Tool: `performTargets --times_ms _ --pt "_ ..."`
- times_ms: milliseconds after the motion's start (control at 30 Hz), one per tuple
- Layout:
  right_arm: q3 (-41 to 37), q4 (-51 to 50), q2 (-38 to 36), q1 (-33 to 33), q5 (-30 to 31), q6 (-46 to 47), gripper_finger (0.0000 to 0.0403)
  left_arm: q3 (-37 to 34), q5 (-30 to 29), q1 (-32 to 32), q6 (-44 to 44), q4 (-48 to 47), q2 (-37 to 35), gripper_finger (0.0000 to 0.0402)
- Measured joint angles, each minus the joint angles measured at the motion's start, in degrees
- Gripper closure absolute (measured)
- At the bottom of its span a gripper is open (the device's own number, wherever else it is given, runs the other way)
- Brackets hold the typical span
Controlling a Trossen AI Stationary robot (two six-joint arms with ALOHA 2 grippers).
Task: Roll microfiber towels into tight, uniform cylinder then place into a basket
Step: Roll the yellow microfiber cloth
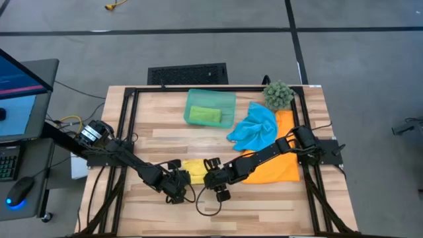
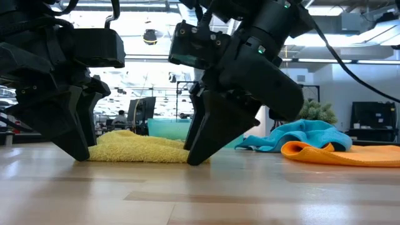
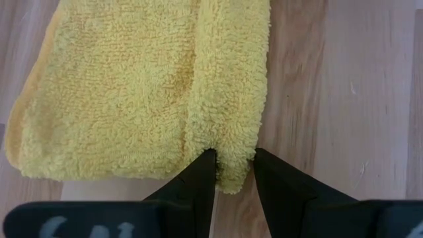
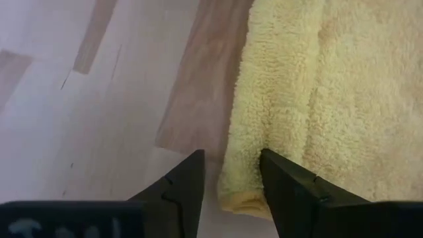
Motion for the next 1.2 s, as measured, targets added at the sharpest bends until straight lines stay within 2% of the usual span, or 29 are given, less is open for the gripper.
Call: performTargets --times_ms 133,367,500,833,1033,1200 --pt "0.0 0.0 0.1 -0.5 0.0 0.9 0.0277 0.0 0.3 0.0 0.4 -0.1 0.0 0.0303" --pt "0.0 0.0 0.1 -0.7 0.5 0.9 0.0385 0.0 0.4 0.0 1.3 -0.1 0.0 0.0303" --pt "-0.2 0.3 0.0 -0.7 0.4 2.4 0.038 0.0 0.7 0.0 2.8 -0.1 0.0 0.0291" --pt "-0.4 0.6 -1.2 -0.9 -5.0 6.6 0.0389 0.0 1.0 -0.3 3.9 0.0 0.0 0.0215" --pt "-0.5 0.9 -2.4 -1.6 -11.8 9.8 0.0394 -0.2 -3.9 -3.7 6.2 -0.7 -1.1 0.0218" --pt "-0.6 2.8 -2.3 -2.8 -20.5 14.5 0.039 -0.2 -9.6 -7.8 7.0 -0.5 -2.9 0.0225"
